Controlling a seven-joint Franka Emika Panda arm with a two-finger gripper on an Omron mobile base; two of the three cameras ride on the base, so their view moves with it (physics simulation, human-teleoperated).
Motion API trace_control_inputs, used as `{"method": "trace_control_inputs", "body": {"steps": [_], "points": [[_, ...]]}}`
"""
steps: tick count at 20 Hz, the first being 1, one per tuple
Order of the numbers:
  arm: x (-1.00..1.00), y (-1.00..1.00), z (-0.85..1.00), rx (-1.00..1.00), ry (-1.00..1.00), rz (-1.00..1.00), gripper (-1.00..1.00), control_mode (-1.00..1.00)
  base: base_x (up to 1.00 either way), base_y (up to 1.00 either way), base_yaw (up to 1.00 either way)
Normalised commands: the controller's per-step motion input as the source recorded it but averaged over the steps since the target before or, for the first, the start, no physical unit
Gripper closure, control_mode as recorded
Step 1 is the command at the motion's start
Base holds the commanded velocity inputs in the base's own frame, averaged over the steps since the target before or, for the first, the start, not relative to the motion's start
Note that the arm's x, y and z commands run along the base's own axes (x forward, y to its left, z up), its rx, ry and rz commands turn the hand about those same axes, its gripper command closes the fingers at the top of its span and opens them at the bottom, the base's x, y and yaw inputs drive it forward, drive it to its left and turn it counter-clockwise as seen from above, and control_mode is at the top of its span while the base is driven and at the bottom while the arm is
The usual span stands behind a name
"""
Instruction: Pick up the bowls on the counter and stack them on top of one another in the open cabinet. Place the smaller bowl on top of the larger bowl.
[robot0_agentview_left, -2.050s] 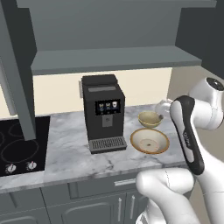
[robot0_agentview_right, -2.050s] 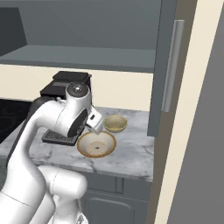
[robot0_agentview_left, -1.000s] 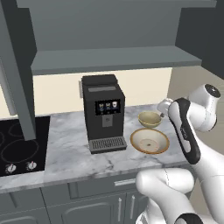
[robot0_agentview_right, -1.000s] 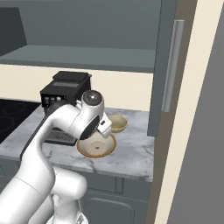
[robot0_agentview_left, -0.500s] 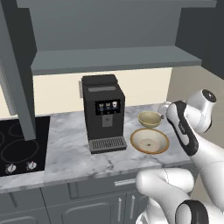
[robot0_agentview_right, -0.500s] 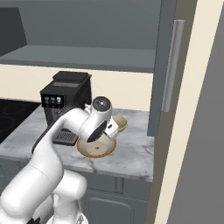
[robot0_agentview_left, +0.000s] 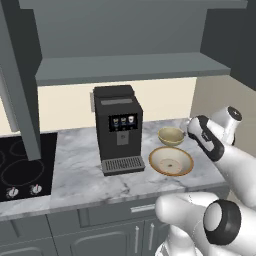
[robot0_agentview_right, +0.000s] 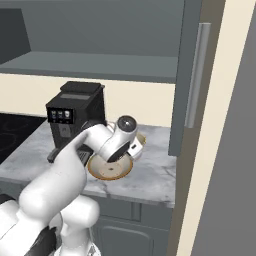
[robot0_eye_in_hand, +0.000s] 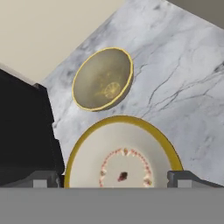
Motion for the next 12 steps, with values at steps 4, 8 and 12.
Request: {"method": "trace_control_inputs", "body": {"steps": [4,8,12], "points": [[0.36,-0.11,-0.26,0.01,0.00,0.00,-1.00,-1.00,0.00,0.00,0.00],[0.36,-0.07,-0.23,0.01,0.00,0.00,-1.00,-1.00,0.00,0.00,0.00],[0.38,-0.05,-0.21,0.01,0.00,0.00,-1.00,-1.00,0.00,0.00,0.00]]}}
